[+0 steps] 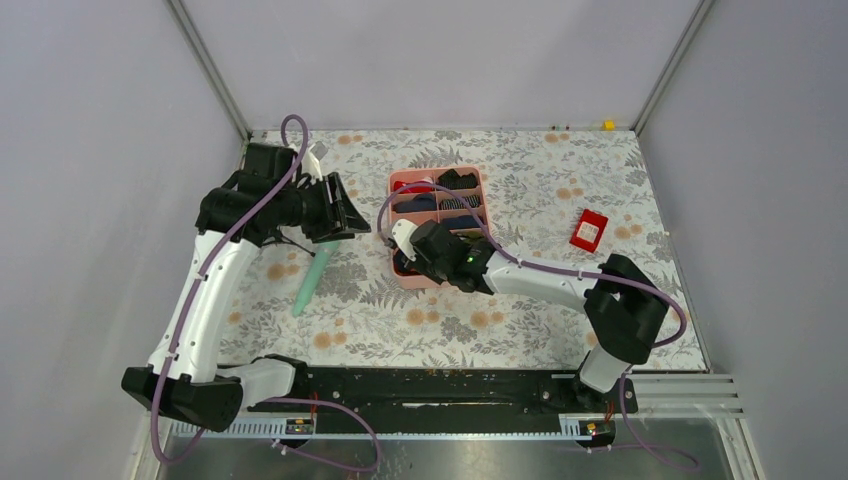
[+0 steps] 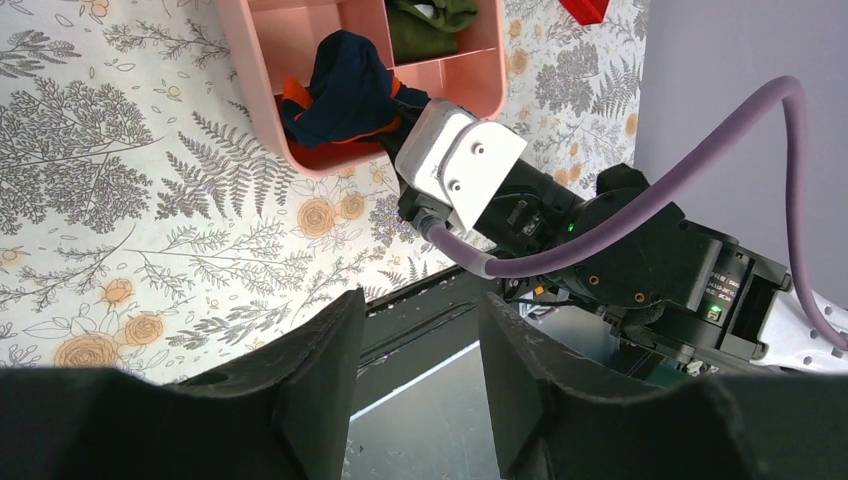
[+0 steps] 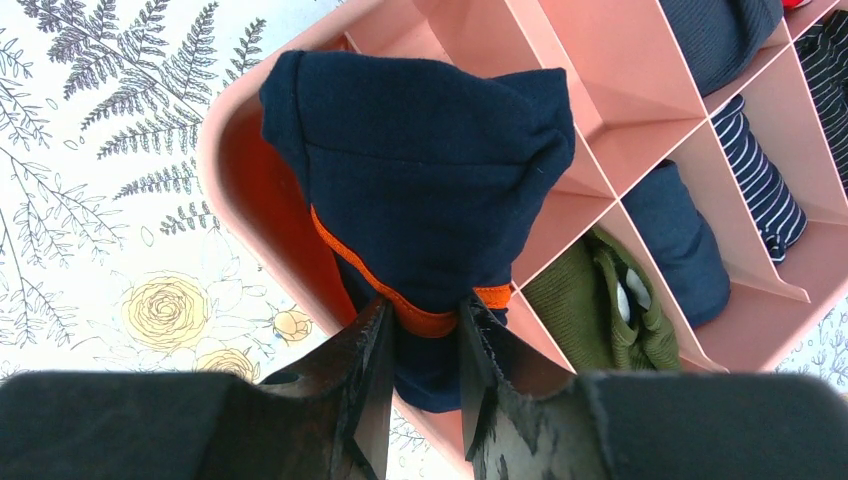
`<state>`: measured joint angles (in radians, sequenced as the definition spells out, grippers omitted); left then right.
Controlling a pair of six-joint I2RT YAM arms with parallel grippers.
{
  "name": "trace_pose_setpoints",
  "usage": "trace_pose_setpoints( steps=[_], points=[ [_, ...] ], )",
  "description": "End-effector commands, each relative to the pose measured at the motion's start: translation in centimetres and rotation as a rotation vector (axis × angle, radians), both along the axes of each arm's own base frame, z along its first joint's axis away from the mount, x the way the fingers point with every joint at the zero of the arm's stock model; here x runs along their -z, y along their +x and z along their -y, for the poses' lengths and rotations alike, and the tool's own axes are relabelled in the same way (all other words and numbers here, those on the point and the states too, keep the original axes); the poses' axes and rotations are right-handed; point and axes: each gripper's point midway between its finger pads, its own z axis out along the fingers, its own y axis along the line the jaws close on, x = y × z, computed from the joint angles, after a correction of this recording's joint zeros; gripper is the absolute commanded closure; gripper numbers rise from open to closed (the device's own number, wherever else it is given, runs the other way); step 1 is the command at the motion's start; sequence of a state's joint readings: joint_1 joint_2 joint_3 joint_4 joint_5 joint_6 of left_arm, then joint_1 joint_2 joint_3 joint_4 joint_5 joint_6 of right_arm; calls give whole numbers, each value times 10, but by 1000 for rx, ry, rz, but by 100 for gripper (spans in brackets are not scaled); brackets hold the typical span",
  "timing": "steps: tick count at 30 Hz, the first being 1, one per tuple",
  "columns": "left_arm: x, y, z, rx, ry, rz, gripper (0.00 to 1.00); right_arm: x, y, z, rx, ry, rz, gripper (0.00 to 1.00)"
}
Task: Roll the underwear
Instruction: Place the underwear in the storage box.
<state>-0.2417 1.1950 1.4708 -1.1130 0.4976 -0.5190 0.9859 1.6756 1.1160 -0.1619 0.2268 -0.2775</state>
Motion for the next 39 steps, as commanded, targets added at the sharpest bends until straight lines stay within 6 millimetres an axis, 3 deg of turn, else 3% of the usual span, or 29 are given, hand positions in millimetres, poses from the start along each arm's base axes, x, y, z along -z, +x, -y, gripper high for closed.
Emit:
trace_pose_setpoints(
  steps=[1, 6, 9, 18, 24, 26, 35, 39],
  points=[
    [-6, -4, 1, 26, -23, 39, 54, -6, -1, -3, -18, 4, 17, 100],
    [-1, -3, 0, 21, -17, 28, 54, -3, -23, -16, -121, 6, -117, 100],
    [0, -4, -1, 19, -15, 24, 54, 10, -32, -22, -155, -26, -203, 100],
    [8, -6, -4, 16, -6, 14, 54, 34, -32, -33, -172, -90, -368, 100],
    [13, -6, -6, 11, 2, 2, 54, 47, -27, -17, -107, -149, -404, 100],
    [14, -5, -6, 10, 4, 0, 54, 44, -24, -8, -80, -165, -383, 100],
    [13, -2, -6, 3, 5, 0, 54, -4, -3, 18, 21, -200, -199, 100],
    [13, -2, -7, 1, 6, 1, 54, -8, -3, 22, 2, -225, -190, 100]
  ],
)
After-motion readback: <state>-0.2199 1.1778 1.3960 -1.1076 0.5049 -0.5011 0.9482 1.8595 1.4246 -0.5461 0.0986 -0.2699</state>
